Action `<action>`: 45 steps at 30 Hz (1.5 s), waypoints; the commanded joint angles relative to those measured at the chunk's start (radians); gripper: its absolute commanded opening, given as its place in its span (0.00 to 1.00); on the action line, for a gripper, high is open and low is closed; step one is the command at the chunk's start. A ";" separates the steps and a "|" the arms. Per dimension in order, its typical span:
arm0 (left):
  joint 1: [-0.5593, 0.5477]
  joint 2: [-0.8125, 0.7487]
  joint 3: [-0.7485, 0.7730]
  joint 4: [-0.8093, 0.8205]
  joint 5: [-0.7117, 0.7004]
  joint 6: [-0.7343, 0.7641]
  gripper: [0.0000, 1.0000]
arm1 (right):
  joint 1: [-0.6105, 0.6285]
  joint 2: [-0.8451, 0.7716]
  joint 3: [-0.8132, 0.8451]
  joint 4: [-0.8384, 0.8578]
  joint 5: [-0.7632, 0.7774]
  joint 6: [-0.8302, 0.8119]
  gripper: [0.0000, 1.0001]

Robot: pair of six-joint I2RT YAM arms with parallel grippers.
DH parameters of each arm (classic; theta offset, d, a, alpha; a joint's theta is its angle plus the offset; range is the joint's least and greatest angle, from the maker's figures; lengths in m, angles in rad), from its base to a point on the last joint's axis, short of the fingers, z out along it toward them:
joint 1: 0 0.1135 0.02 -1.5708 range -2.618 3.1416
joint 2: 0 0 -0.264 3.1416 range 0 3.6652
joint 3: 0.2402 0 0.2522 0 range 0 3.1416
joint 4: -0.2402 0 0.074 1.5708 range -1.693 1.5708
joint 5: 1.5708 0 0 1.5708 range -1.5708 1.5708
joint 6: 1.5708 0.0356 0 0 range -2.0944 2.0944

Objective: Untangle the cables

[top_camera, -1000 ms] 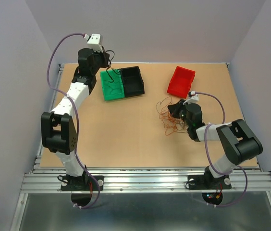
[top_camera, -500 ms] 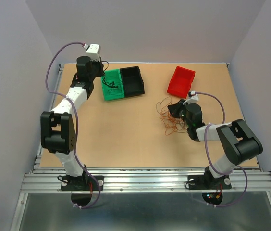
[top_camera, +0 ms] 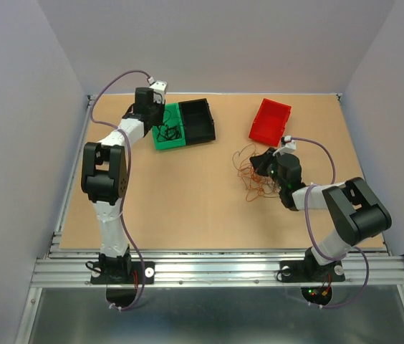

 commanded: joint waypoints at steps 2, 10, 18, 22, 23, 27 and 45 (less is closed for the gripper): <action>-0.018 -0.017 0.046 -0.089 0.039 0.030 0.00 | 0.005 0.007 -0.001 0.055 -0.004 0.006 0.01; -0.028 0.051 0.089 -0.111 0.030 0.002 0.40 | 0.004 0.020 0.008 0.057 -0.033 0.006 0.01; -0.027 -0.144 -0.076 0.036 -0.042 0.004 0.67 | 0.004 0.012 0.005 0.055 -0.039 0.004 0.00; -0.031 -0.244 -0.165 0.096 -0.029 0.008 0.72 | 0.004 0.021 0.013 0.057 -0.051 0.001 0.01; -0.031 -0.271 -0.191 0.115 -0.016 0.013 0.73 | 0.004 0.023 0.013 0.057 -0.055 0.000 0.01; -0.051 -0.296 -0.230 0.144 -0.027 0.045 0.77 | 0.004 0.021 0.011 0.052 -0.052 -0.003 0.01; -0.156 -0.147 -0.121 -0.008 -0.145 0.195 0.70 | 0.004 0.012 0.010 0.047 -0.052 -0.011 0.01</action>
